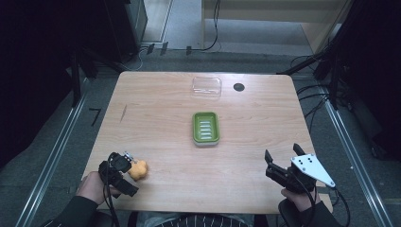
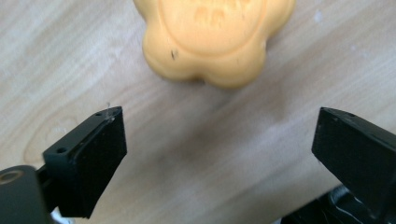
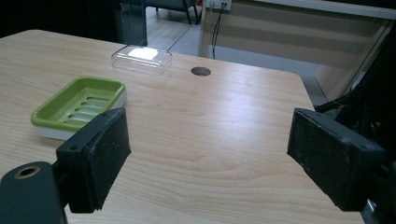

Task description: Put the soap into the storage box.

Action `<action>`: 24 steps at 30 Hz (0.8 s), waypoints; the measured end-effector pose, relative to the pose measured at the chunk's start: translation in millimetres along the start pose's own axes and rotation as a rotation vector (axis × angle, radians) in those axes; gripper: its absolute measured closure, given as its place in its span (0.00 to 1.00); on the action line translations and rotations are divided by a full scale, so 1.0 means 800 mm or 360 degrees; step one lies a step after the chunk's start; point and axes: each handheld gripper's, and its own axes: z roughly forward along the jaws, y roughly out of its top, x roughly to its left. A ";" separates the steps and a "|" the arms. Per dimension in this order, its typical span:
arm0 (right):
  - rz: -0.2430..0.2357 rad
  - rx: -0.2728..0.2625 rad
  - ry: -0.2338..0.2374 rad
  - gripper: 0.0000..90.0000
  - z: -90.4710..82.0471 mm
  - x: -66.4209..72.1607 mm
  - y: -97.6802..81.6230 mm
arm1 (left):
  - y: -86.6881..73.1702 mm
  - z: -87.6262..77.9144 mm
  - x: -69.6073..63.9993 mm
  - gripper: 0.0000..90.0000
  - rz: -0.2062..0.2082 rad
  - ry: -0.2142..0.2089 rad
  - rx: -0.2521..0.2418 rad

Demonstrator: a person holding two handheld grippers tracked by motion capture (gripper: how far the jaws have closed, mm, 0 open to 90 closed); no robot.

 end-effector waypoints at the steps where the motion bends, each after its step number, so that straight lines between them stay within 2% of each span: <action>1: -0.0001 0.0000 0.0000 0.15 0.000 0.000 0.000 | 0.003 0.001 0.000 0.02 0.0005 -0.0004 -0.0001; 6: -0.0003 0.0001 0.0000 0.15 0.000 0.000 0.000 | 0.011 0.003 0.002 0.01 0.0017 -0.0018 -0.0032; 7: -0.0003 0.0001 0.0000 0.15 0.000 0.000 0.000 | 0.013 0.002 0.003 0.01 0.0034 -0.0020 -0.0017; 9: -0.0002 0.0001 0.0000 0.15 0.000 0.000 0.000 | 0.016 0.005 0.003 0.00 0.0027 -0.0021 -0.0032; 11: -0.0004 0.0002 -0.0001 0.15 0.000 0.000 0.000 | 0.019 0.007 0.006 0.00 0.0056 -0.0017 -0.0013; 16: -0.0004 0.0004 -0.0002 0.15 0.000 0.000 0.000 | 0.024 0.009 0.007 0.00 0.0048 -0.0007 -0.0027; 17: -0.0001 0.0004 0.0001 0.15 0.000 0.000 0.000 | 0.025 0.010 0.008 0.00 0.0067 -0.0011 -0.0022; 18: -0.0001 0.0004 0.0000 0.15 0.000 0.000 0.000 | 0.027 0.010 0.008 0.07 0.0075 -0.0010 -0.0026; 20: -0.0003 0.0002 -0.0001 0.15 0.000 0.000 0.000 | 0.029 0.011 0.009 0.14 0.0097 -0.0017 -0.0025; 24: -0.0002 0.0004 0.0002 0.15 0.000 0.000 0.000 | 0.033 0.012 0.009 0.23 0.0106 -0.0023 -0.0030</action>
